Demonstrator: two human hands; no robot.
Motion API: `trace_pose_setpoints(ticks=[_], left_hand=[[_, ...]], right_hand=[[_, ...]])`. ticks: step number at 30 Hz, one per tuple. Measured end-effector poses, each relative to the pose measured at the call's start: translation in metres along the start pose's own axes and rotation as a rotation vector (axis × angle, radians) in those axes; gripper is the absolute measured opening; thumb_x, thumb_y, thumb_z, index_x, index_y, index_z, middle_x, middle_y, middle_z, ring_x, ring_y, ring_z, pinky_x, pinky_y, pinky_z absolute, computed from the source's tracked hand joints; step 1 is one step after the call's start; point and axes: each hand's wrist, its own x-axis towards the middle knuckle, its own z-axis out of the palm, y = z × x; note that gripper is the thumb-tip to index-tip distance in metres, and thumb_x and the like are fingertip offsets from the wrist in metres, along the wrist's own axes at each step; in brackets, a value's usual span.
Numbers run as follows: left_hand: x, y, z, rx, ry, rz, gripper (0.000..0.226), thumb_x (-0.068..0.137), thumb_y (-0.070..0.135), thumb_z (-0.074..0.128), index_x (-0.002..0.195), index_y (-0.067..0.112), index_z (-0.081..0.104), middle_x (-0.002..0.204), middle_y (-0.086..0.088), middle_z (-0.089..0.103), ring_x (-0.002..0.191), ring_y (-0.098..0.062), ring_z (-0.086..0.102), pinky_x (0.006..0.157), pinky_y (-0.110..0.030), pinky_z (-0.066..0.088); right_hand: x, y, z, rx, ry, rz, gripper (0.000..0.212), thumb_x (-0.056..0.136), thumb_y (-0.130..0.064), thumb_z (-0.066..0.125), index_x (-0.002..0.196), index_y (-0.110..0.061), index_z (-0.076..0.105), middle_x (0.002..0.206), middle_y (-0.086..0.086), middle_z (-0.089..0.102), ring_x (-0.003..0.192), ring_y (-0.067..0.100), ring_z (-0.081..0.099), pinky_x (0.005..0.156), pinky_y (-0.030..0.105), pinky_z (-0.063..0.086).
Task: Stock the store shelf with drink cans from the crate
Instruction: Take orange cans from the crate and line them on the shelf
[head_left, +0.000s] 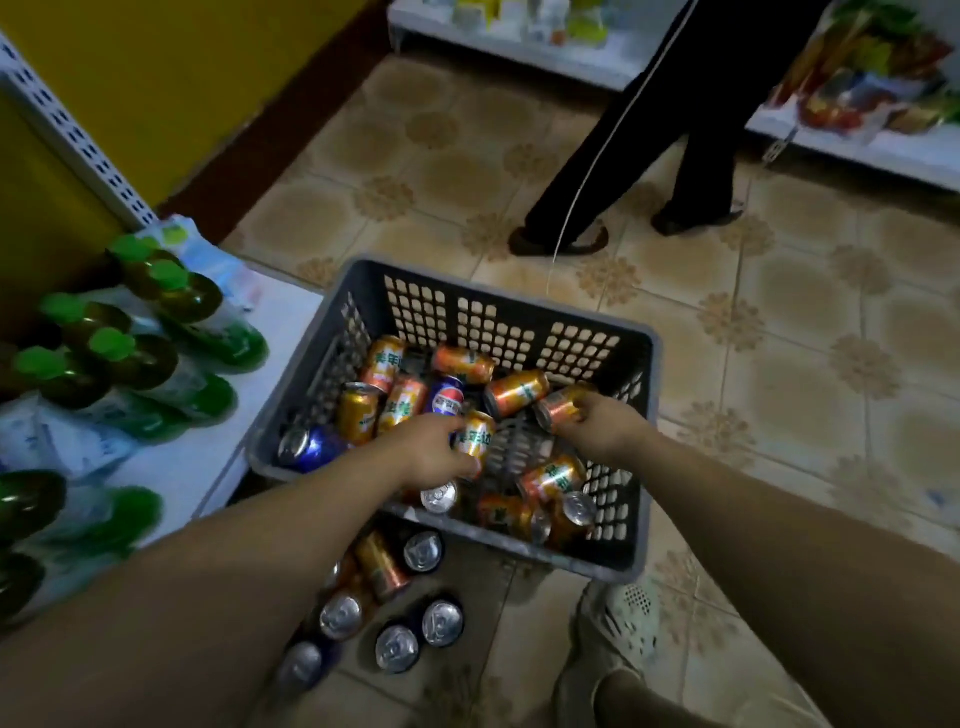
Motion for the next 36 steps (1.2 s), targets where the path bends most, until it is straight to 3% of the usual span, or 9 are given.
trace_pose_setpoints(ticks=[4,9,11,19,22,26,29,32,36], left_hand=[[0.069,-0.024,0.033,-0.032,-0.115,-0.039,0.073,0.077,0.052,0.067,0.139,0.02,0.045,0.139,-0.004,0.05,0.117,-0.023,0.053,0.098,-0.039,0.046],[0.125,-0.059,0.056,-0.133,-0.172,-0.104,0.061,0.082,0.032,0.071,0.135,0.017,0.047,0.131,-0.004,0.054,0.112,-0.02,0.055,0.092,-0.029,0.044],[0.142,-0.071,0.063,-0.169,-0.184,-0.148,0.064,0.083,0.031,0.07,0.138,0.014,0.043,0.132,-0.005,0.052,0.113,-0.021,0.053,0.091,-0.029,0.043],[0.17,-0.102,0.08,-0.323,-0.204,-0.186,0.061,0.081,0.03,0.072,0.134,0.014,0.047,0.126,-0.004,0.057,0.107,-0.019,0.057,0.091,-0.03,0.045],[0.163,-0.099,0.074,-0.537,-0.135,-0.201,0.057,0.076,0.029,0.074,0.127,0.018,0.051,0.116,-0.002,0.062,0.1,-0.017,0.061,0.09,-0.034,0.05],[0.118,-0.075,0.049,-0.825,-0.099,-0.192,0.043,0.086,0.026,0.068,0.123,0.022,0.046,0.098,0.012,0.06,0.085,-0.003,0.058,0.068,-0.022,0.044],[0.068,-0.052,0.024,-1.024,-0.057,-0.133,0.051,0.087,0.023,0.066,0.133,0.023,0.043,0.1,0.012,0.061,0.086,-0.003,0.06,0.071,-0.026,0.047],[0.009,-0.035,-0.003,-1.119,0.019,-0.023,0.044,0.087,0.019,0.066,0.124,0.03,0.046,0.108,0.01,0.062,0.099,-0.008,0.06,0.092,-0.036,0.047],[-0.081,-0.022,-0.042,-1.121,0.171,0.148,0.043,0.086,0.012,0.066,0.123,0.024,0.048,0.11,0.003,0.065,0.1,-0.013,0.063,0.09,-0.033,0.05]], right_hand=[[0.065,0.016,0.048,0.045,-0.104,0.034,0.05,0.095,-0.041,0.054,0.135,-0.013,0.047,0.122,0.012,0.059,0.104,0.026,0.057,0.078,0.028,0.043],[0.134,0.012,0.109,0.245,-0.175,0.071,0.055,0.094,-0.04,0.057,0.135,-0.005,0.045,0.126,0.008,0.056,0.113,0.028,0.055,0.088,0.03,0.044],[0.16,0.007,0.135,0.407,-0.161,0.131,0.053,0.09,-0.039,0.062,0.129,-0.005,0.048,0.119,0.009,0.061,0.11,0.03,0.059,0.088,0.038,0.049],[0.197,-0.021,0.204,0.747,-0.042,0.305,0.078,0.078,-0.024,0.079,0.139,-0.007,0.034,0.126,0.013,0.056,0.108,0.029,0.059,0.083,0.033,0.046],[0.18,-0.025,0.193,1.017,-0.029,0.327,0.057,0.072,-0.02,0.081,0.122,-0.009,0.054,0.112,0.011,0.067,0.091,0.026,0.068,0.079,0.04,0.057],[0.127,-0.044,0.143,1.274,-0.06,0.265,0.036,0.081,-0.018,0.071,0.114,-0.011,0.059,0.098,0.012,0.071,0.082,0.027,0.071,0.067,0.037,0.058],[0.079,-0.061,0.102,1.346,-0.037,0.15,0.039,0.083,-0.016,0.068,0.119,-0.014,0.052,0.106,0.013,0.068,0.092,0.029,0.069,0.073,0.042,0.058],[0.022,-0.086,0.063,1.358,-0.012,0.003,0.039,0.084,-0.013,0.066,0.119,-0.018,0.049,0.113,0.012,0.063,0.101,0.03,0.064,0.079,0.045,0.058],[-0.064,-0.136,0.019,1.296,0.067,-0.2,0.06,0.072,-0.015,0.075,0.126,-0.012,0.049,0.111,0.014,0.065,0.099,0.031,0.066,0.073,0.044,0.058]])
